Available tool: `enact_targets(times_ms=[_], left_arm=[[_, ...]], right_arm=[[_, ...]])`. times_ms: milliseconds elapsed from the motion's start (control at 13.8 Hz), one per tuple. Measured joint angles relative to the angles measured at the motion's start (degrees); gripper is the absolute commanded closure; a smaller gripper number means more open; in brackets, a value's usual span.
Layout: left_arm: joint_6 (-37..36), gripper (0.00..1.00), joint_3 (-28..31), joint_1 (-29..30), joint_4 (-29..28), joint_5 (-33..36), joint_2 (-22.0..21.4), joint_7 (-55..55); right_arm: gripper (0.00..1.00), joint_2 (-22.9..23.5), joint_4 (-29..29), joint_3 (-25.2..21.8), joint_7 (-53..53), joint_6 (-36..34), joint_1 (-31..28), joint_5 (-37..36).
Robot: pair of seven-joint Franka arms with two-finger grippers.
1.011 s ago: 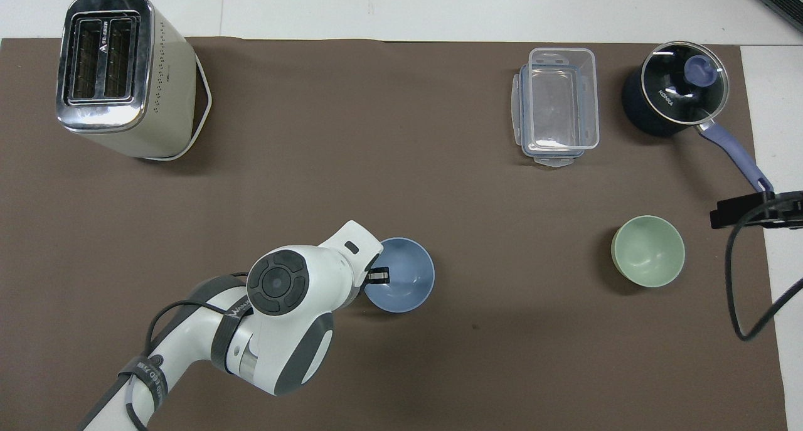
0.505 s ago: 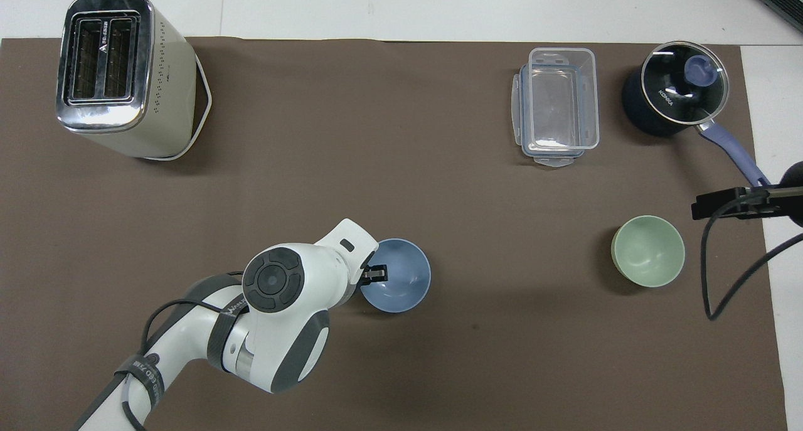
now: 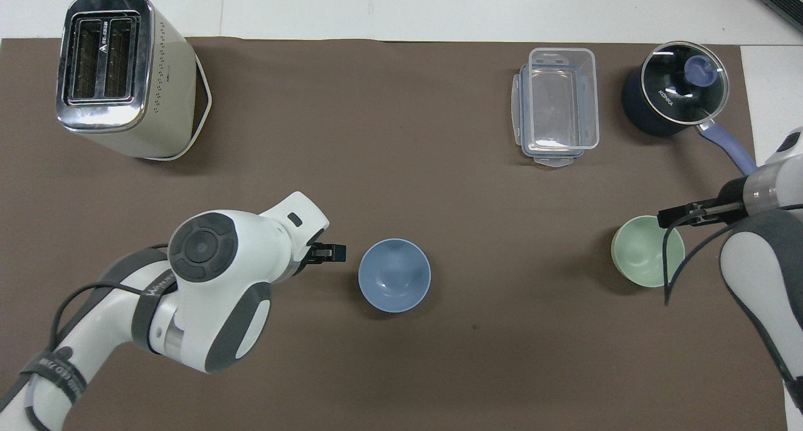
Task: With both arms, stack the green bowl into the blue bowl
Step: 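Release the blue bowl with the left gripper while the right gripper grasps the green bowl, then lift the green bowl off the table with the right gripper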
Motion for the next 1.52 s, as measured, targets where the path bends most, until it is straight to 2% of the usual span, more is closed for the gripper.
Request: enact_targets(times_ms=[217, 722, 794, 866, 939, 1083, 1155, 1516], left_arm=[[-4.8, 0.00, 0.2, 7.1, 3.3, 0.2, -2.6, 10.5], [-20.7, 0.00, 0.3, 20.2, 20.5, 3.8, -3.0, 25.1], [-22.3, 0.00, 0.3, 21.2, 22.5, 3.8, -2.8, 25.7], [-24.2, 0.00, 0.3, 22.0, 24.8, 3.9, -2.5, 26.1], [-26.2, 0.00, 0.3, 22.5, 27.1, 3.9, -2.0, 26.2], [-29.9, 0.00, 0.3, 23.5, 31.9, 4.0, -0.3, 26.6], [-30.9, 0.00, 0.3, 23.8, 33.7, 4.1, 0.5, 27.0], [-32.1, 0.00, 0.0, 23.9, 36.0, 4.1, 1.3, 27.4]], right_arm=[[0.00, 1.9, -5.1, -0.1, -4.7, 7.3, -3.0, 0.0], [0.00, 3.9, -11.2, -0.2, -12.6, 13.9, -7.0, 2.1], [0.05, 4.2, -12.0, -0.2, -13.3, 14.8, -7.1, 2.1], [0.14, 4.5, -12.4, -0.2, -14.0, 15.4, -7.3, 2.1], [0.30, 4.8, -12.6, -0.2, -14.7, 15.5, -7.6, 2.1], [0.91, 5.2, -12.6, -0.2, -16.1, 15.5, -8.0, 2.2], [1.00, 5.2, -12.6, -0.2, -16.6, 15.5, -8.0, 2.2], [1.00, 5.2, -12.5, -0.2, -16.9, 15.6, -8.0, 2.2]])
